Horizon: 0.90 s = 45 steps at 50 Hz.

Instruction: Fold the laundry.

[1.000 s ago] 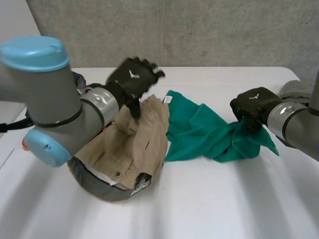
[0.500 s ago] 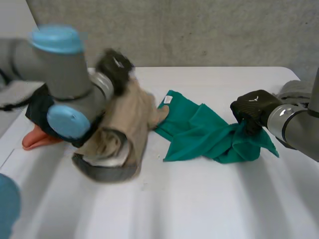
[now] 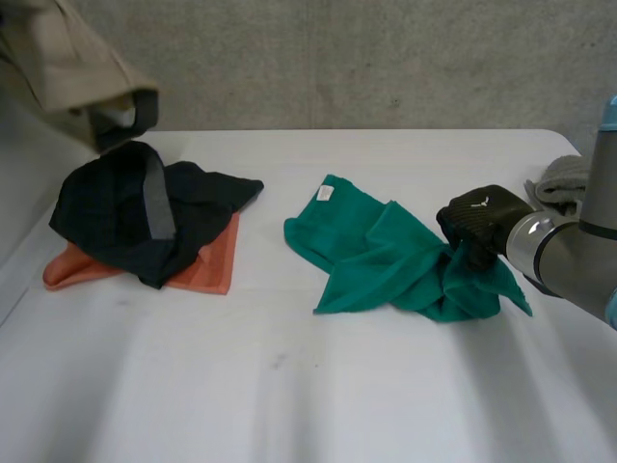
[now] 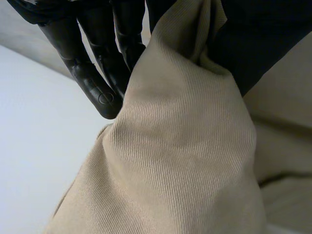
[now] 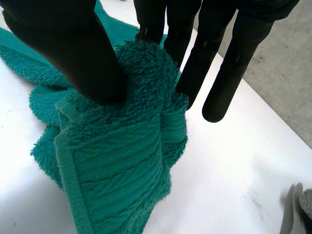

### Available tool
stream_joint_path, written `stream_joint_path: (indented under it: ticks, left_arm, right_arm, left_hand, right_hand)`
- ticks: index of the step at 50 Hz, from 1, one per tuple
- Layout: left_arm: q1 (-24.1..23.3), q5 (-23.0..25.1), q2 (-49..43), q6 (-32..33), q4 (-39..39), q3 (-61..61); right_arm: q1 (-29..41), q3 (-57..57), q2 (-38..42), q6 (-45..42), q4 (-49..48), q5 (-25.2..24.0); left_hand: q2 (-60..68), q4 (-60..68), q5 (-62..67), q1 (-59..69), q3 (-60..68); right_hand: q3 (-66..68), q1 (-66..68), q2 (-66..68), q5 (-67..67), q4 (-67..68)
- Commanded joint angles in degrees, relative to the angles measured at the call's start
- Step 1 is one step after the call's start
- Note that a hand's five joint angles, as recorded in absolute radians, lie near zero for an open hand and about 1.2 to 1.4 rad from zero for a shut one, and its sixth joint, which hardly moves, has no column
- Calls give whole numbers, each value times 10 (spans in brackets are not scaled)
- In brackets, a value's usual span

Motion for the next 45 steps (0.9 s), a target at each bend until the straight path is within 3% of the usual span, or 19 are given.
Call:
stream_joint_path:
  ticks: [1,11,13,14,15,16,23,30,36,45]
  left_arm:
    - [-12,60,-20,-32,-19,-96]
    - [-19,45,-57,-43,-24,-187]
    - [-22,42,-54,-39,-30,-196]
    - [-29,42,-41,-37,-38,-208]
    - [-33,43,-30,-36,-41,-215]
    - [-39,46,-19,-36,-42,-223]
    - [-109,77,115,-49,-61,-295]
    - [-182,111,149,-60,-67,-332]
    - [-202,78,66,-52,-67,-314]
    - [-191,8,-108,53,-58,-232]
  right_arm:
    - [2,1,4,-5,0,0]
    - [1,0,9,-6,0,0]
    - [1,-1,10,-6,0,0]
    - [2,-1,11,-6,0,0]
    - [2,-1,11,-6,0,0]
    - [2,-1,12,-6,0,0]
    - [0,-3,11,-6,0,-1]
    - [-4,-5,12,-6,0,-1]
    - [-4,-5,12,-6,0,-1]
    - [-5,-5,12,-6,0,-3]
  left_hand:
    - [118,113,156,152,120]
    - [118,113,156,152,120]
    - [-116,-121,-78,-82,-114]
    - [-414,-419,-376,-379,-412]
    - [-550,-555,-512,-516,-548]
    - [-582,-587,-544,-548,-580]
    - [-582,-587,-544,-548,-580]
    - [-582,-587,-544,-548,-580]
    - [-582,-587,-544,-548,-580]
    - [-582,-587,-544,-548,-580]
  right_hand:
    - [128,160,134,142,116]
    - [128,160,134,142,116]
    - [128,160,134,142,116]
    - [128,160,134,142,116]
    - [128,160,134,142,116]
    - [128,160,134,142,116]
    - [128,160,134,142,116]
    - [128,160,134,142,116]
    - [128,160,134,142,116]
    - [128,160,134,142,116]
